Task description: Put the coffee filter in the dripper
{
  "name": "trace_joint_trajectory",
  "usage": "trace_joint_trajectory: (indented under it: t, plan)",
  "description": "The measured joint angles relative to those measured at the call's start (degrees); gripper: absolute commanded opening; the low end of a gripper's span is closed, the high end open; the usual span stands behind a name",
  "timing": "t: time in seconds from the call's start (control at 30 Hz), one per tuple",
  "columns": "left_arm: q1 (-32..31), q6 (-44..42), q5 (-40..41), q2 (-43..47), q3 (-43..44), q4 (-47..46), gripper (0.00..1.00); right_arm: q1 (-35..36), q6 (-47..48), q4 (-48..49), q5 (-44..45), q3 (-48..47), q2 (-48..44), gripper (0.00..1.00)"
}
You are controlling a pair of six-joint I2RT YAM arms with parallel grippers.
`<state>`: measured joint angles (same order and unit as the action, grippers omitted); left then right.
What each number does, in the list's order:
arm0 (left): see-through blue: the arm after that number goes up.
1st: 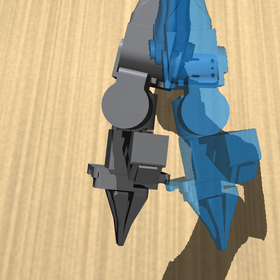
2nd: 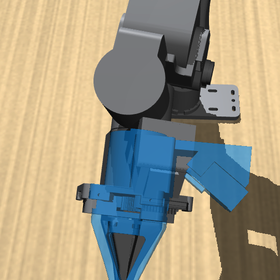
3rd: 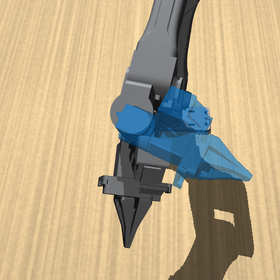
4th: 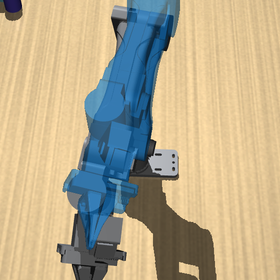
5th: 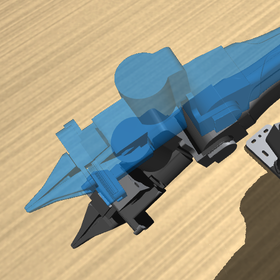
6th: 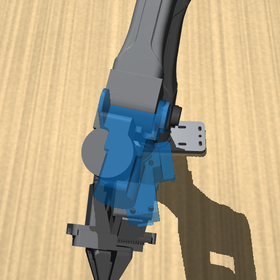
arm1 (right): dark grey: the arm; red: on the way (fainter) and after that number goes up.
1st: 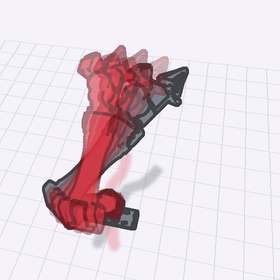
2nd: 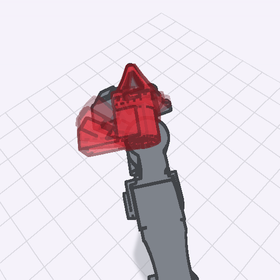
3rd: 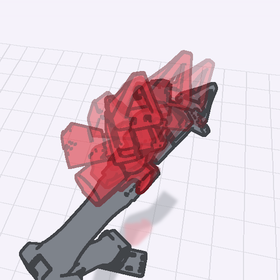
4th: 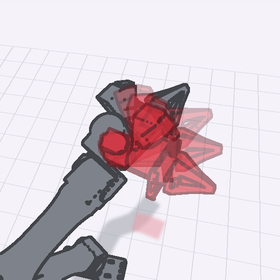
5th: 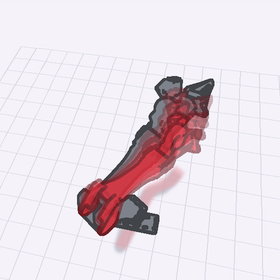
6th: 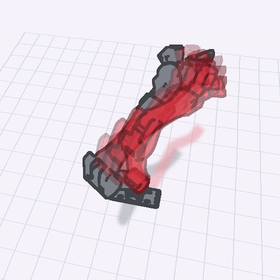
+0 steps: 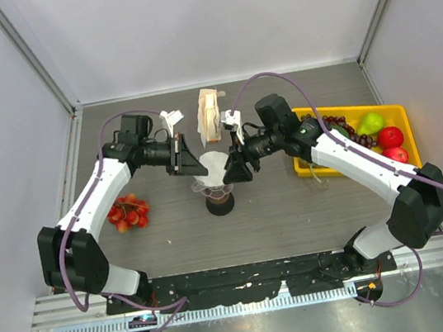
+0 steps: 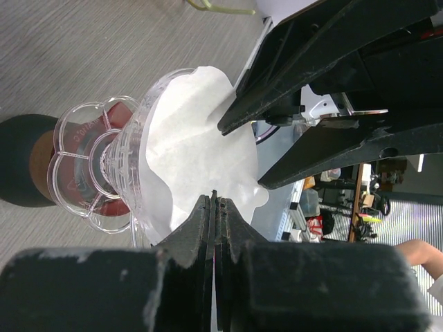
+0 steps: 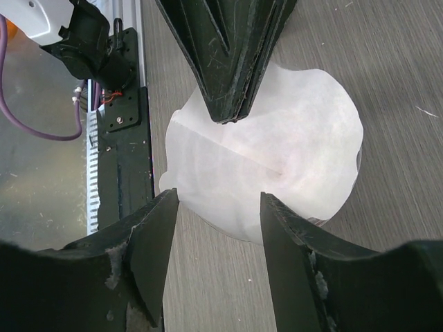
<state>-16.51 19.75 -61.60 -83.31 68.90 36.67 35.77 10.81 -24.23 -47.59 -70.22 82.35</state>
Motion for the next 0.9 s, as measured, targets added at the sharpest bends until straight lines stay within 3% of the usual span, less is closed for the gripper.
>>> trace_joint_trajectory:
  t: [0.1, 0.5, 0.67, 0.8, 0.9]
  plan:
    - [0.0, -0.5, 0.0, 0.5, 0.0, -0.1, 0.09, 0.4, 0.8, 0.0, 0.0, 0.0, 0.0, 0.76]
    - [0.0, -2.1, -0.5, 5.3, 0.0, -0.9, 0.15, 2.4, 2.8, -1.1, 0.6, -0.1, -1.7, 0.85]
    - [0.0, -3.7, -0.6, 6.7, 0.0, -0.8, 0.30, 2.7, 3.7, -1.5, 1.3, -0.8, -3.4, 0.91]
    - [0.0, -6.0, -0.2, 9.4, 0.2, -0.1, 0.51, 3.0, 4.3, -1.6, 2.2, -1.7, -5.4, 0.99]
    - [0.0, -8.4, 0.9, 11.7, 1.1, 1.3, 0.65, 3.0, 5.0, -1.6, 3.0, -2.4, -7.0, 0.96]
